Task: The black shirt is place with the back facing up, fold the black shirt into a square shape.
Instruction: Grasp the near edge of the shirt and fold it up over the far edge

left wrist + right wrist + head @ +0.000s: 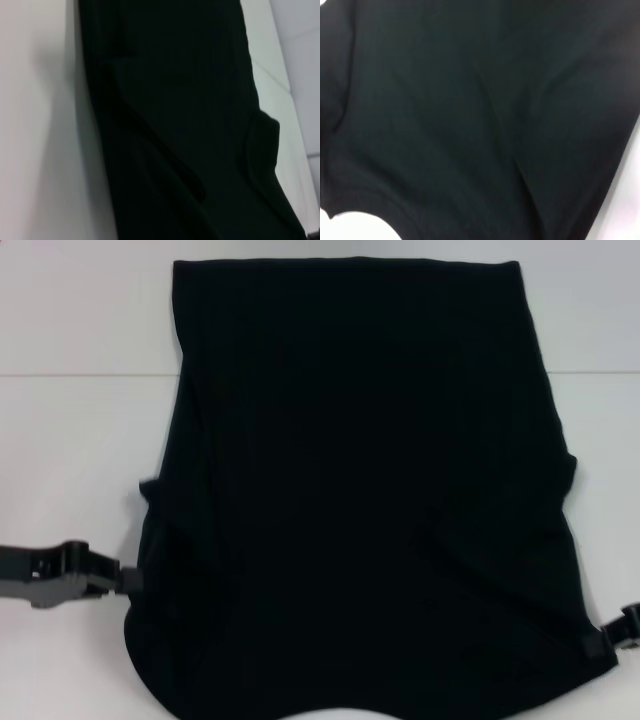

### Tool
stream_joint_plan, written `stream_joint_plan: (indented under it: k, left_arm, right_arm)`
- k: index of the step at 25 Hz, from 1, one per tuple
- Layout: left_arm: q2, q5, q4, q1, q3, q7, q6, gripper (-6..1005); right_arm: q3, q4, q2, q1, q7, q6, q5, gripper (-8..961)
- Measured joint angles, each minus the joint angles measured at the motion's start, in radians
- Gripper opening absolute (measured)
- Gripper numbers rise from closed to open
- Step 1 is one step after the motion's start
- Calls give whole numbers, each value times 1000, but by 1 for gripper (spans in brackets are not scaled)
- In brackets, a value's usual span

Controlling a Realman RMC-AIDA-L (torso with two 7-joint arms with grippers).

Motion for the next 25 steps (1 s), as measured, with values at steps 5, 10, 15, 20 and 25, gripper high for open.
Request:
stream_joint_plan:
  k: [5, 10, 15, 20, 25]
  left_arm:
    - [-6, 14, 10, 15, 13, 11, 103, 58]
    - [-19, 20, 23, 40, 58, 26, 215, 62]
    - [-31, 12, 29, 43, 75, 55, 244, 66]
    - [-8, -124, -21, -6, 47, 63, 228, 70]
    - [1, -176, -81, -91, 3, -11, 80, 73]
  right_arm:
    - [2, -137, 19, -100, 36, -83, 0, 32]
    - [19, -176, 20, -162, 31, -146, -2, 31]
    - [81, -170, 17, -163, -6, -158, 17, 31]
    - [174, -139, 13, -102, -63, -169, 129, 31]
    - [212, -62, -25, -9, -62, -78, 237, 31]
